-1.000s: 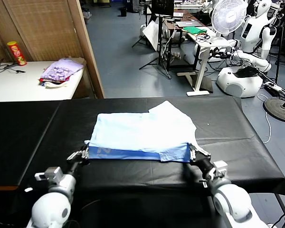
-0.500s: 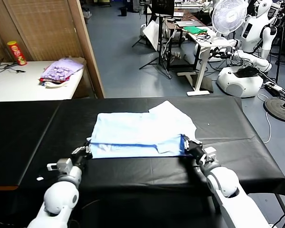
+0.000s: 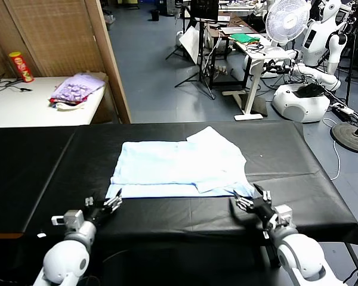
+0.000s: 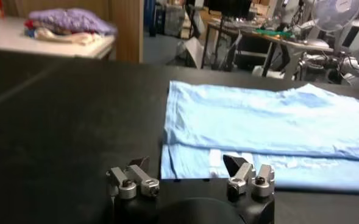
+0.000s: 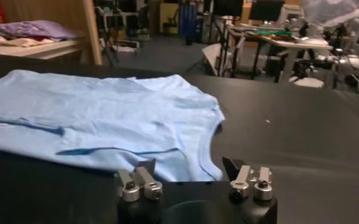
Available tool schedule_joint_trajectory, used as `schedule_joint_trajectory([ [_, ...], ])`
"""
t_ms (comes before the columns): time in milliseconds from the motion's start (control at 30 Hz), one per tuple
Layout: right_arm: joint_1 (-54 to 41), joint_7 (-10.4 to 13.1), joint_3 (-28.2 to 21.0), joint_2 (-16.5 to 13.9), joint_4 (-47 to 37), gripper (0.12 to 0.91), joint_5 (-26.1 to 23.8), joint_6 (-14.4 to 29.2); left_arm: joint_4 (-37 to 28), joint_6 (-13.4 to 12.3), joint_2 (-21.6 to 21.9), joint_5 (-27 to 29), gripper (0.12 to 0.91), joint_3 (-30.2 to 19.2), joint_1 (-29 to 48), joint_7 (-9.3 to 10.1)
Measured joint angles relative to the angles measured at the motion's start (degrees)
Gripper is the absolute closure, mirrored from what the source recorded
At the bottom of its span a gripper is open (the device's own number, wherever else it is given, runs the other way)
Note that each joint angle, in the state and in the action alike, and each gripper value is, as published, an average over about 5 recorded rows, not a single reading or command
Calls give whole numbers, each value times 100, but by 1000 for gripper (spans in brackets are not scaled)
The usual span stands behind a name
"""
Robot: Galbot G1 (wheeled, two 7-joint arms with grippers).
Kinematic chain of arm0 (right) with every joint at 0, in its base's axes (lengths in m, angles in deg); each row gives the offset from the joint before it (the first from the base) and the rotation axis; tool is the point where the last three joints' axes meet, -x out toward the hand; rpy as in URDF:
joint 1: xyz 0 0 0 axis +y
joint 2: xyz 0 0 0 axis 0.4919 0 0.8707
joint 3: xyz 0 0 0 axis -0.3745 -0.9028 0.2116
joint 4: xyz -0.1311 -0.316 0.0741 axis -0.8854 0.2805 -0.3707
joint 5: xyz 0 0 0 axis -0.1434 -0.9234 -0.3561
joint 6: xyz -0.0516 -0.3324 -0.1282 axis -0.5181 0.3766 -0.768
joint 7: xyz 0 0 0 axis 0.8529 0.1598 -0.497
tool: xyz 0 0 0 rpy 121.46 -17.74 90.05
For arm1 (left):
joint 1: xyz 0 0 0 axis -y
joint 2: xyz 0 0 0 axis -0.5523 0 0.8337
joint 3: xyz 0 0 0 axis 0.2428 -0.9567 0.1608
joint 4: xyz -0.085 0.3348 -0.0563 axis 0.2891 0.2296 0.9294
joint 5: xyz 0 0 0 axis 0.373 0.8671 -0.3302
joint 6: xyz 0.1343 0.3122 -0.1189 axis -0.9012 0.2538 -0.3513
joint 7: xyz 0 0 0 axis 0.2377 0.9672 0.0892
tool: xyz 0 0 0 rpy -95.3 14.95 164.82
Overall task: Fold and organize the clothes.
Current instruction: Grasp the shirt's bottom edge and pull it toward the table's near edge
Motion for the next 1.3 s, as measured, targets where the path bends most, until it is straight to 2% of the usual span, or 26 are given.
schedule_joint_trajectory([
  [100, -36, 12, -47, 26, -67, 827, 58, -15, -42, 11, 6, -78, 603, 11, -10, 22],
  [167, -32, 79, -62, 31, -54, 886, 170, -70, -32, 24, 19, -60, 704, 14, -40, 56],
  [267, 13, 249, -56, 24, 48, 902, 379, -227, 43, 46, 67, 94, 853, 36, -129, 119],
  [333, 66, 363, -36, 16, 168, 903, 483, -359, 127, 57, 120, 261, 897, 80, -223, 152],
  [567, 456, 595, 39, 37, 771, 903, 571, -752, 587, 44, 360, 980, 903, 334, -800, 185],
  [700, 748, 589, 77, 61, 1062, 901, 592, -888, 923, 62, 486, 1057, 903, 567, -1255, 196],
  [767, 879, 570, 107, 59, 1188, 871, 615, -957, 1085, 95, 510, 1048, 903, 688, -1494, 212],
  [867, 1034, 559, 162, 35, 1393, 745, 636, -1069, 1315, 162, 511, 1029, 853, 852, -1780, 241],
  [900, 1065, 559, 180, 22, 1465, 695, 647, -1119, 1383, 192, 508, 1024, 814, 900, -1839, 254],
  [1033, 1045, 570, 258, -62, 1729, 494, 746, -1316, 1626, 435, 512, 975, 591, 1064, -1927, 297],
  [1133, 851, 608, 258, -144, 1793, 335, 757, -1329, 1793, 724, 560, 802, 440, 1202, -1882, 237],
  [1200, 569, 664, 185, -186, 1698, 265, 721, -1296, 1858, 886, 613, 620, 350, 1288, -1776, 188],
  [1300, -84, 765, -40, -210, 1349, 232, 683, -1254, 1824, 1024, 734, 233, 255, 1318, -1454, 193],
])
